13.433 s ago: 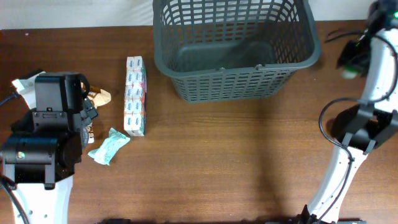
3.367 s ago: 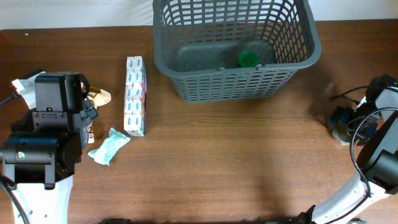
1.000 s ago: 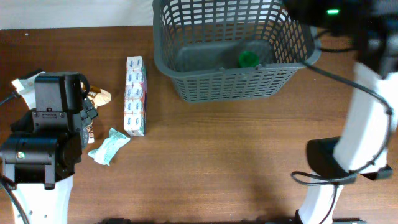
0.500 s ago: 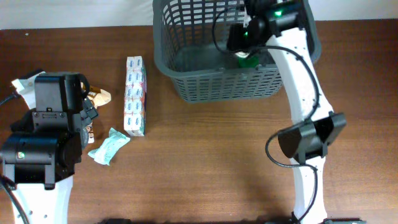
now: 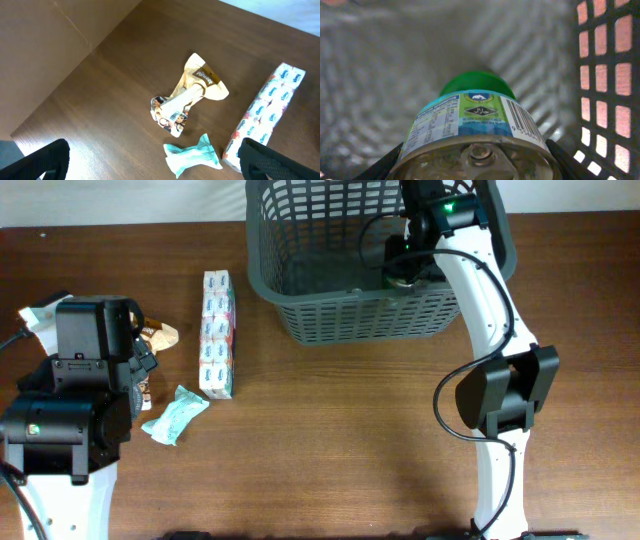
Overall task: Pack container
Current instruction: 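Open the right gripper and withdraw it to the right side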
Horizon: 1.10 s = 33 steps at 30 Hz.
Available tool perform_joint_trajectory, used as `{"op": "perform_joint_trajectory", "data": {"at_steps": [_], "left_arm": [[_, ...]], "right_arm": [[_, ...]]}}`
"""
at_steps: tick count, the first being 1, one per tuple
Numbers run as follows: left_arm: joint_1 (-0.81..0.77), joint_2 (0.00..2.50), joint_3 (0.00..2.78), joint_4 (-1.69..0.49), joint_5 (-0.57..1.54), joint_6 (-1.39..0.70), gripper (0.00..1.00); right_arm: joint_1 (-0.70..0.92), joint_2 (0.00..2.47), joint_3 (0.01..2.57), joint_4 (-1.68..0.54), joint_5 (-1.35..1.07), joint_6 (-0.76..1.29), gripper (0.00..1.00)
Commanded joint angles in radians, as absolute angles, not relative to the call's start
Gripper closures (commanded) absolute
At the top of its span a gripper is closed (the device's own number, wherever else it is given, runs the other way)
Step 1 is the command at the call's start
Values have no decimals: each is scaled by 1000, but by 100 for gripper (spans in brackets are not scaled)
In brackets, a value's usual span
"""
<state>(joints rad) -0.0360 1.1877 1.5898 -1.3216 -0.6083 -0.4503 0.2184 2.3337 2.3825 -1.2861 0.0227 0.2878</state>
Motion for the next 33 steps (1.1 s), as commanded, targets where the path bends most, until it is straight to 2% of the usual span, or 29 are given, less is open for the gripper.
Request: {"op": "perform_joint_trajectory", "data": {"at_steps": [1, 3, 5, 8, 10, 11, 12, 14, 15, 17, 27, 33], "left_arm": [[-30, 1190, 1604, -1322, -605, -456, 1], [-30, 1190, 1604, -1322, -605, -456, 0], [-30, 1190, 1604, -1322, -605, -456, 0], [-30, 1190, 1604, -1322, -605, -456, 0], [-30, 1190, 1604, -1322, -605, -456, 0], [-30, 1190, 1604, -1322, -605, -456, 0], [-30, 1190, 1604, -1322, -605, -456, 0], [-30, 1190, 1604, -1322, -605, -456, 0], [-30, 1190, 1604, -1322, -605, -456, 0], [-30, 1190, 1604, -1322, -605, -456, 0], [-30, 1190, 1604, -1322, -605, -456, 0], [-30, 1190, 1604, -1322, -605, -456, 0]], "right_arm": [[215, 2314, 2354, -1271, 19, 289, 96], [216, 2314, 2348, -1266, 8, 289, 96], [216, 2314, 2348, -1262, 4, 289, 91], [216, 2314, 2348, -1260, 4, 289, 61], [215, 2314, 2348, -1260, 4, 289, 49], [216, 2314, 2348, -1260, 4, 289, 37], [216, 2314, 2348, -1260, 4, 289, 30], [216, 2314, 2348, -1260, 4, 289, 25], [216, 2314, 2348, -1260, 4, 289, 20], [215, 2314, 2348, -1260, -2, 289, 0], [215, 2310, 2364, -1279, -18, 239, 1], [213, 2292, 2509, -1339, -13, 235, 1]]}}
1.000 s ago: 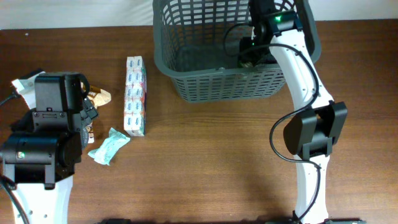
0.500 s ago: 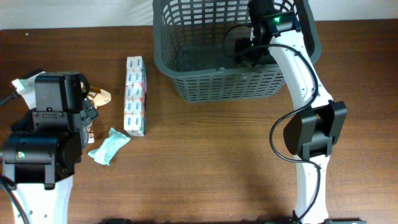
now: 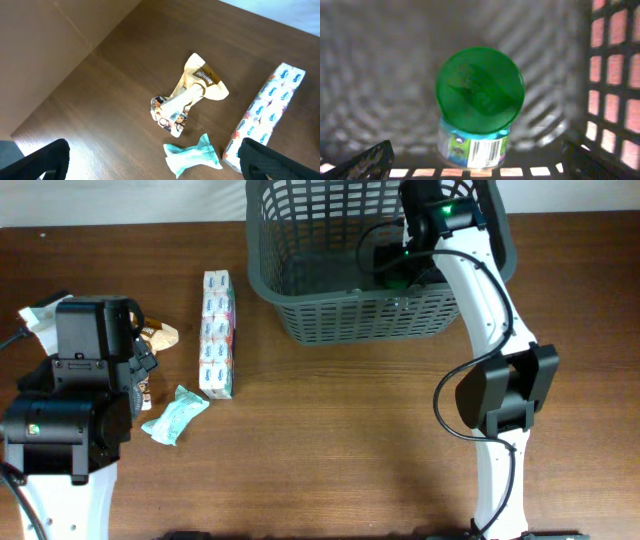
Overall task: Pack container
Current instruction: 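Open the right gripper and withdraw it to the right side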
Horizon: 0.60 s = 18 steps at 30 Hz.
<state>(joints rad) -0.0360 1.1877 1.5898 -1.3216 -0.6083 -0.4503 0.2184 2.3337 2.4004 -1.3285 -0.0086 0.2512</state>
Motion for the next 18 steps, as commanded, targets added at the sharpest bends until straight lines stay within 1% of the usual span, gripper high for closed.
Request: {"op": "perform_joint_trajectory", "data": {"at_steps": [1, 5, 10, 14, 18], "left_arm": [[-30, 1190, 1604, -1322, -605, -456, 0], [-30, 1190, 1604, -1322, -605, -456, 0], [-30, 1190, 1604, -1322, -572, -456, 0], [-30, 1190, 1604, -1322, -496, -456, 0], [-30, 1190, 1604, -1321, -488, -456, 1]], "right_arm": [[211, 2291, 2559, -1355, -13, 232, 1], [195, 2289, 2790, -1430, -2, 232, 1], [144, 2272, 3149, -1550, 149, 233, 1], [41, 2143, 3131, -1600, 266, 245, 1], [-120, 2060, 3132, -1687, 329, 302, 1]]}}
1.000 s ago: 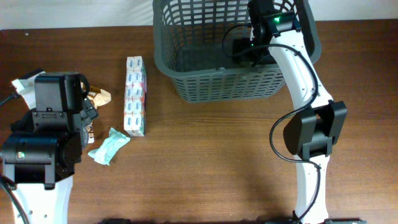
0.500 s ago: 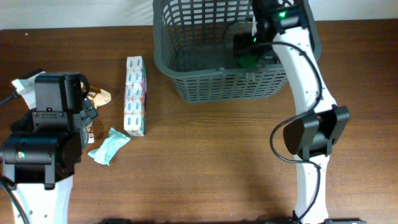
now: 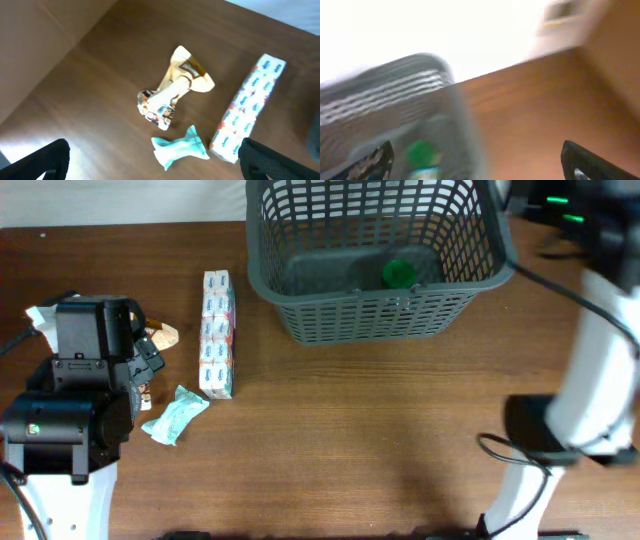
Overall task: Pack container
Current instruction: 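Open the right gripper and withdraw it to the right side, then grasp the white tissue box with the left gripper and lift it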
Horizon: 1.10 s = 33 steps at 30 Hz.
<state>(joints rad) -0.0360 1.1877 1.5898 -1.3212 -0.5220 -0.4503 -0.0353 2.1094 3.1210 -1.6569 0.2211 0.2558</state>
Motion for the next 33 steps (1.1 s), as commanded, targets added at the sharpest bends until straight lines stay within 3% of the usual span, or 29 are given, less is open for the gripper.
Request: {"op": "perform_joint_trajectory", "data": {"at_steps": [1, 8, 12, 19, 23, 26, 33], "left_arm": [[-30, 1190, 1604, -1322, -482, -456, 0], [-30, 1190, 1604, -1325, -279, -456, 0], [-30, 1192, 1604, -1336, -273, -456, 0], [-30, 1248, 1604, -1279, -276, -271, 0], [-30, 1346, 1604, -1255, -146, -97, 0], [-30, 1438, 1604, -1234, -13, 10, 0], [-30, 1612, 1604, -1108, -41, 9, 0]], "right_arm": [[-170, 2046, 3131, -1699, 342, 313, 1], [-512, 2018, 3025, -1699, 245, 357, 1], [-622, 2019, 2780, -1698, 81, 357, 1], [-612, 2019, 2329, -1599, 59, 266, 1], [-601, 2019, 2133, -1516, 59, 270, 1], [-601, 2019, 2038, -1472, 56, 270, 1], [-601, 2019, 1964, -1450, 56, 270, 1]]}}
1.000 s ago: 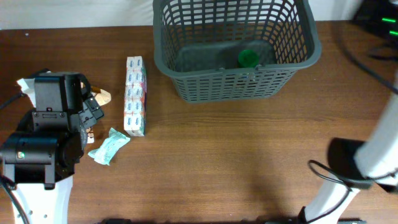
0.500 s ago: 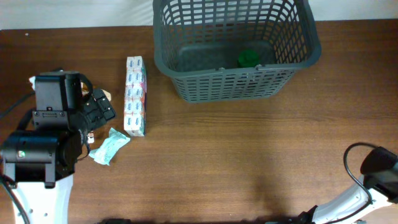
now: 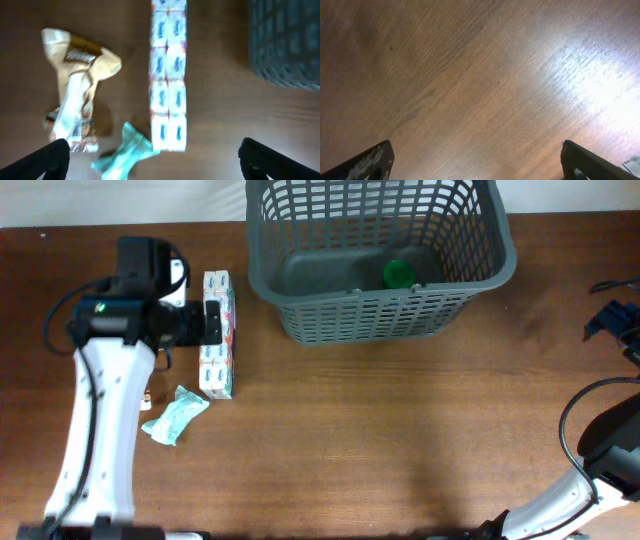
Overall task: Pack container
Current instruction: 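Grasp the white tissue box with the left gripper and lift it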
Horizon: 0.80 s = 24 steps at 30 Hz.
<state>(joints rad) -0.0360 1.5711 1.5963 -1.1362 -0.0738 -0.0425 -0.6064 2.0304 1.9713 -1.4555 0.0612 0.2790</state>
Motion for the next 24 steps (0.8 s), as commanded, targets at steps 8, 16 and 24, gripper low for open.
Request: {"op": "perform_joint_trajectory", "data": {"at_steps": [8, 16, 24], "left_arm": [[-28, 1770, 1604, -992, -40, 35, 0], [-29, 1944, 1604, -980, -15, 43, 0], [-29, 2074, 1604, -970, -1, 42, 0]], "right_arm": [[-601, 2019, 1964, -1450, 56, 270, 1], [-601, 2019, 1964, -1450, 56, 270, 1], [-601, 2019, 1964, -1450, 56, 270, 1]]}}
